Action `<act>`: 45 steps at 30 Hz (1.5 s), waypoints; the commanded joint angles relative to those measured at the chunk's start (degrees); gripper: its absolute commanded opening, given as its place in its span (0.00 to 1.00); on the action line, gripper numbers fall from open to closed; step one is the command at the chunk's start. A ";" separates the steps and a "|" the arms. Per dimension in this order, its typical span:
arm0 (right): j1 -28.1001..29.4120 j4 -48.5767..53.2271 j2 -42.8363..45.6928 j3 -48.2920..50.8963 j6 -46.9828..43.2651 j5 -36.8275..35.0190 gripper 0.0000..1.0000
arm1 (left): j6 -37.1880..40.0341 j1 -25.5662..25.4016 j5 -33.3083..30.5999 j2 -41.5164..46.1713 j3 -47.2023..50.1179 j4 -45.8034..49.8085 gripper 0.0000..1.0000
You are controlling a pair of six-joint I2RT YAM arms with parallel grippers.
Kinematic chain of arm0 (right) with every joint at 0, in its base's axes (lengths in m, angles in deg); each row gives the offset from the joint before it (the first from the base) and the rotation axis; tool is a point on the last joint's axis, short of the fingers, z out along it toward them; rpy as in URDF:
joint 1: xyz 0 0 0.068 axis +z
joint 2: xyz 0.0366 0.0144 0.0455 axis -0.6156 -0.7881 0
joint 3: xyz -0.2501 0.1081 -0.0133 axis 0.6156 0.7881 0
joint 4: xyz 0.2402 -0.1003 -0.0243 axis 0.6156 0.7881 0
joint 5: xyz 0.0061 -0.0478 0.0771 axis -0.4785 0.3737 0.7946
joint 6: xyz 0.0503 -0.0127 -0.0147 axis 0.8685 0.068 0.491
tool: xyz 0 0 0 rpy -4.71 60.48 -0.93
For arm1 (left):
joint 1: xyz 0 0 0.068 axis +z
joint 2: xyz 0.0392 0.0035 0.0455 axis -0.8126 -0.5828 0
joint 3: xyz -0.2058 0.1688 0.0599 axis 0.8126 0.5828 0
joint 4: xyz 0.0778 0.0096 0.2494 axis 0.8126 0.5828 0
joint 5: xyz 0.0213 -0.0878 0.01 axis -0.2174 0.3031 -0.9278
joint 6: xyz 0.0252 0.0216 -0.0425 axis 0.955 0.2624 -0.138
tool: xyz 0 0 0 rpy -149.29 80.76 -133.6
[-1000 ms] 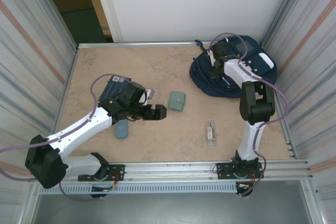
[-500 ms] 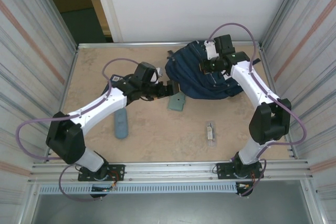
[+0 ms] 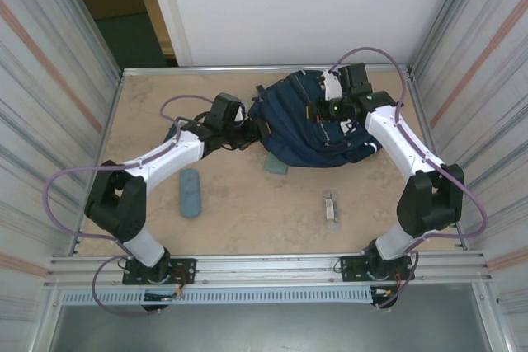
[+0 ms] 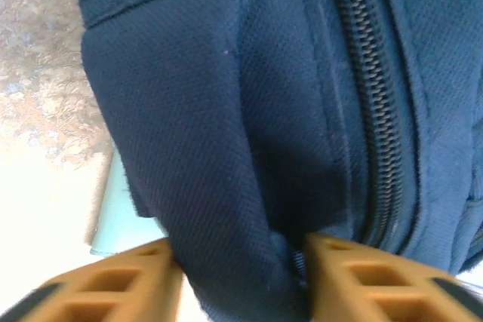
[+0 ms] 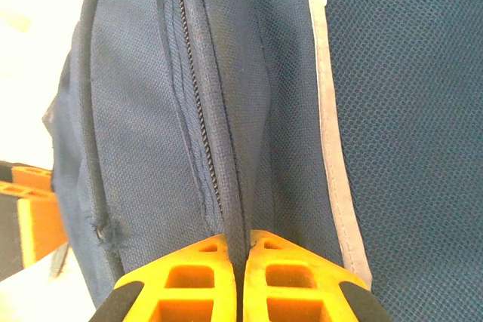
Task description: Pack the student bag
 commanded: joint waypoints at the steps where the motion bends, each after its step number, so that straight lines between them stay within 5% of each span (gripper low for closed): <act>1: 0.32 -4.70 2.89 -1.24 1.14 3.22 0.00 | 2.08 0.88 2.96 0.17 0.76 -2.83 0.21; 4: 0.02 -1.43 1.69 -2.51 -1.67 1.74 0.00 | 4.80 1.39 4.81 2.08 1.47 -4.86 0.01; 8: 0.05 0.64 0.48 -3.13 -3.42 0.27 0.01 | 9.22 1.39 6.61 4.09 -1.43 -4.06 0.00; 10: 0.18 3.34 -0.07 -4.84 -3.14 -0.53 0.23 | 10.49 1.42 6.41 4.71 -3.58 -2.22 0.00; 15: 0.34 3.33 2.78 -2.62 -2.30 -3.41 0.28 | 9.63 1.45 6.87 4.71 -5.20 -4.04 0.00; 19: 0.01 6.85 4.59 -2.14 1.04 -7.78 0.47 | 6.08 0.83 7.49 3.51 -3.87 -7.72 0.00; 23: -0.54 15.68 6.15 -0.99 21.28 -19.78 0.51 | 5.20 -1.04 5.33 2.15 -2.24 -10.71 0.00; 27: -3.83 20.52 13.16 10.39 49.16 -13.82 0.53 | 4.63 -3.52 3.70 -0.14 -2.13 -13.80 0.00; 32: -2.56 10.16 27.34 29.70 73.62 -6.90 0.62 | 1.38 -7.30 1.65 -3.82 -2.73 -19.25 0.00; 35: -0.89 10.46 32.48 32.12 78.89 -9.38 0.77 | 0.89 -9.32 0.73 -5.43 -3.11 -21.34 0.00; 37: -0.36 10.49 34.08 32.13 80.38 -13.55 1.00 | 0.67 -10.48 -0.62 -6.02 -2.77 -22.44 0.00; 45: -1.20 -10.63 28.29 37.73 89.45 -12.77 0.97 | 2.75 -16.39 -2.66 -6.44 -1.61 -25.17 0.00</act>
